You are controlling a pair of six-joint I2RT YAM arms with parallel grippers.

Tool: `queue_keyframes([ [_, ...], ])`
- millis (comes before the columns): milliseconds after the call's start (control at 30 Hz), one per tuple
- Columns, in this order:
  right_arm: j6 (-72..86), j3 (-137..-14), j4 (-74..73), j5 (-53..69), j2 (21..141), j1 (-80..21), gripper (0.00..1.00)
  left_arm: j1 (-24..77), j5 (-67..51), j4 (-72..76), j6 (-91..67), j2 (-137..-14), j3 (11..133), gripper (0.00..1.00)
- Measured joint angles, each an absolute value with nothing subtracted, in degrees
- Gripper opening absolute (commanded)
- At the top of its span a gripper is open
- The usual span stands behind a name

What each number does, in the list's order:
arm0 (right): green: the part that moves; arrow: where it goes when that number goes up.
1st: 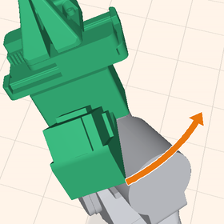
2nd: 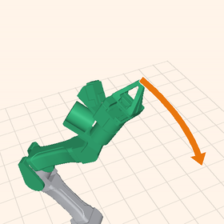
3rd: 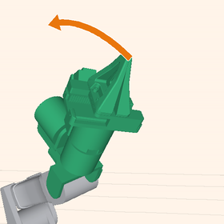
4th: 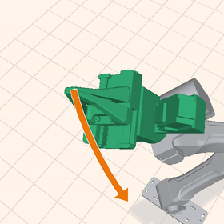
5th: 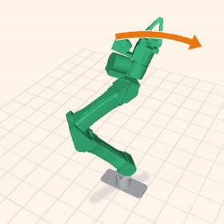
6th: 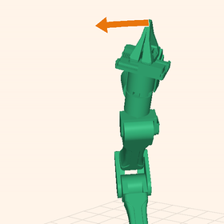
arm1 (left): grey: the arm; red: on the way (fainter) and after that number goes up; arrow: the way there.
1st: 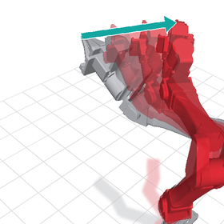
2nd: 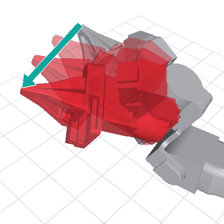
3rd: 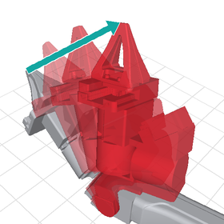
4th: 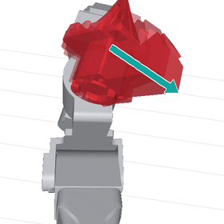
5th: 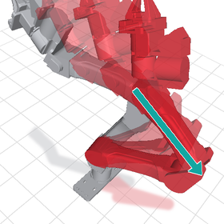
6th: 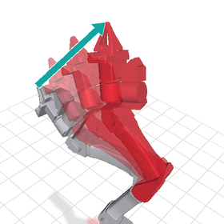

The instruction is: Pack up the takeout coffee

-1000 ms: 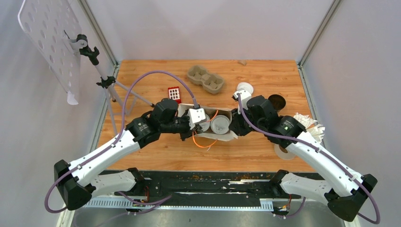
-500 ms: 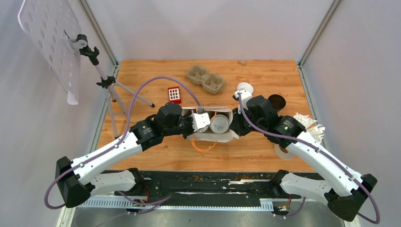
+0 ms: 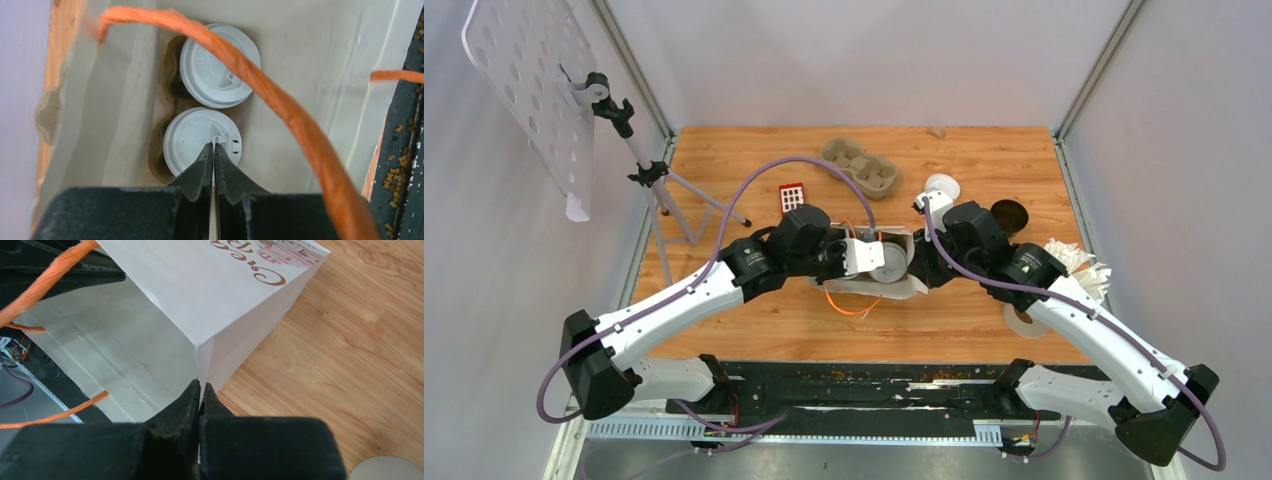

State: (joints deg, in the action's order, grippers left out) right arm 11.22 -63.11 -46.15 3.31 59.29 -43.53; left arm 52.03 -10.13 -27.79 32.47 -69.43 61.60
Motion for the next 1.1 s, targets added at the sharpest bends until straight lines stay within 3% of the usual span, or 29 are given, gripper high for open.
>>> queue_keyframes([
  [767,9.1,-64.14,-47.37,3.77,60.03,-43.53,0.0,54.02,1.21,-28.18,42.83,-77.82,61.67,0.02],
  [1100,8.49,-64.69,-47.27,5.08,61.3,-43.53,0.0,54.04,0.67,-26.17,45.69,-77.87,61.67,0.02],
])
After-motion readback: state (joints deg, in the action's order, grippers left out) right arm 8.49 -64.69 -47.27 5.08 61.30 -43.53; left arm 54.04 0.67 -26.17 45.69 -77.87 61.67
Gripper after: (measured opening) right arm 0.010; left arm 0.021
